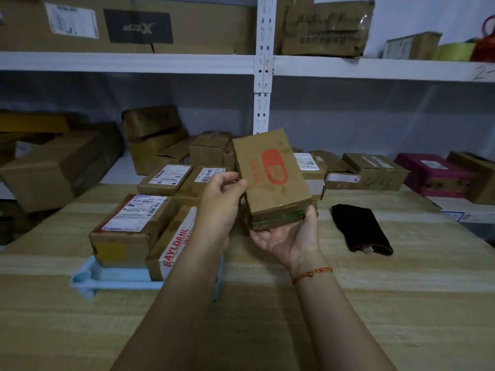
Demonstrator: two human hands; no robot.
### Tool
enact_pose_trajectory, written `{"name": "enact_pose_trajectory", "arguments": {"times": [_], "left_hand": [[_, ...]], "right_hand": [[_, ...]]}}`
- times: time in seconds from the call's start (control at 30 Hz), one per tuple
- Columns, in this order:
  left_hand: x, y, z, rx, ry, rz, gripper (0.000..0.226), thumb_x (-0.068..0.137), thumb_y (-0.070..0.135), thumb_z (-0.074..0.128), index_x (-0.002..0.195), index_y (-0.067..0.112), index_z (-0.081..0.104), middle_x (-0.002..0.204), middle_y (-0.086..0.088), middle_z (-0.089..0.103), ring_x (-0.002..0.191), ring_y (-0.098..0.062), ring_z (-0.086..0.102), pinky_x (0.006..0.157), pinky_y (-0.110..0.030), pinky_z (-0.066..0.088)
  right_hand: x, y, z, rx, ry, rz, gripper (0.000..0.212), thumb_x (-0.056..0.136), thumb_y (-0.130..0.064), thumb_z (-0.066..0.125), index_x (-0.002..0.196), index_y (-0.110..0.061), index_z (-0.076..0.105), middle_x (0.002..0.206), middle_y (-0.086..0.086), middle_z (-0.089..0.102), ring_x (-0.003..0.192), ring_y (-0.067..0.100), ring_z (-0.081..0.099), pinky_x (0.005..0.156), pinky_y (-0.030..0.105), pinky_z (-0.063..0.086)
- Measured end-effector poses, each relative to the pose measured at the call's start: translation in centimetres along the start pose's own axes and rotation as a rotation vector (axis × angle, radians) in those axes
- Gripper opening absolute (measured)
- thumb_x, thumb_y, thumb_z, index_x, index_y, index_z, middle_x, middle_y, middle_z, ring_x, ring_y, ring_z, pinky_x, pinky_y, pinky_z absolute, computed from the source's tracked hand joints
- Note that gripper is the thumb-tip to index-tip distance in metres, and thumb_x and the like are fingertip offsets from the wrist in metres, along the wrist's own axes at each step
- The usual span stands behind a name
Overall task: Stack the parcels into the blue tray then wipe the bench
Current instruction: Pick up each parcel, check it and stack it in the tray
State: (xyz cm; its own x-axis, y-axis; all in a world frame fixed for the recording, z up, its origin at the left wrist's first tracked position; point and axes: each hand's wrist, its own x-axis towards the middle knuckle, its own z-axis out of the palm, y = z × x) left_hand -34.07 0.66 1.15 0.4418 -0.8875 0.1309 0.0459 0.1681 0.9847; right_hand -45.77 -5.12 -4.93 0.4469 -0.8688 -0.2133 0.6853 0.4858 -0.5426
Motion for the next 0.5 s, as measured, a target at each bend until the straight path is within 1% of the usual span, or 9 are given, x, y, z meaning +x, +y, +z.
{"name": "enact_pose_trajectory", "arguments": {"times": [0.13,0.2,0.23,0.3,0.33,0.43,0.5], "left_hand": [[0.0,0.0,0.0,-0.001,-0.012,-0.009,0.026,0.095,0.017,0.059,0.12,0.015,0.062,0.114,-0.004,0.069,0.107,-0.016,0.066,0.097,-0.037,0.052],[-0.1,0.0,0.1,0.008,-0.018,-0.005,0.024,0.096,0.017,0.056,0.118,0.016,0.064,0.113,-0.002,0.07,0.107,-0.015,0.065,0.091,-0.033,0.052],[-0.1,-0.1,0.1,0.01,-0.02,-0.007,0.023,0.097,0.016,0.053,0.117,0.017,0.065,0.112,-0.001,0.071,0.106,-0.014,0.065,0.084,-0.029,0.052],[-0.3,-0.2,0.3,0.002,-0.015,-0.02,0.022,0.099,0.015,0.049,0.112,0.018,0.066,0.106,0.001,0.071,0.098,-0.01,0.065,0.072,-0.022,0.046],[-0.4,-0.3,0.3,-0.007,-0.01,-0.029,0.022,0.1,0.015,0.047,0.11,0.02,0.066,0.103,0.001,0.071,0.095,-0.009,0.064,0.068,-0.021,0.044],[-0.5,-0.4,0.3,-0.021,-0.006,-0.051,0.024,0.101,0.015,0.044,0.106,0.024,0.066,0.097,0.002,0.07,0.09,-0.008,0.064,0.066,-0.019,0.044],[-0.5,-0.4,0.2,-0.038,-0.013,-0.057,0.025,0.102,0.014,0.043,0.108,0.022,0.066,0.092,0.006,0.071,0.082,-0.002,0.065,0.06,-0.014,0.047]], "right_hand": [[-0.1,0.0,0.2,0.031,0.016,0.026,0.068,0.086,-0.06,0.036,0.126,-0.011,0.062,0.119,0.025,0.067,0.114,0.044,0.059,0.093,0.05,0.049],[-0.3,0.0,0.3,0.069,0.025,0.044,0.067,0.088,-0.057,0.036,0.125,-0.009,0.062,0.119,0.027,0.066,0.112,0.045,0.059,0.088,0.049,0.052],[-0.4,0.0,0.5,0.091,0.031,0.049,0.066,0.088,-0.056,0.037,0.125,-0.007,0.061,0.119,0.028,0.065,0.112,0.046,0.059,0.086,0.049,0.053],[-0.5,-0.1,0.7,0.123,0.028,0.052,0.064,0.09,-0.053,0.038,0.126,-0.005,0.06,0.119,0.03,0.064,0.111,0.046,0.059,0.087,0.051,0.054],[-0.6,-0.1,0.9,0.136,0.024,0.049,0.064,0.09,-0.053,0.039,0.126,-0.004,0.06,0.119,0.03,0.063,0.111,0.046,0.059,0.088,0.053,0.053],[-0.9,-0.3,1.2,0.196,0.018,0.052,0.063,0.092,-0.054,0.043,0.126,-0.004,0.057,0.123,0.032,0.059,0.114,0.046,0.057,0.091,0.056,0.051],[-1.0,-0.4,1.3,0.218,0.011,0.059,0.065,0.091,-0.056,0.044,0.129,-0.004,0.055,0.127,0.032,0.056,0.117,0.048,0.055,0.089,0.057,0.052]]}}
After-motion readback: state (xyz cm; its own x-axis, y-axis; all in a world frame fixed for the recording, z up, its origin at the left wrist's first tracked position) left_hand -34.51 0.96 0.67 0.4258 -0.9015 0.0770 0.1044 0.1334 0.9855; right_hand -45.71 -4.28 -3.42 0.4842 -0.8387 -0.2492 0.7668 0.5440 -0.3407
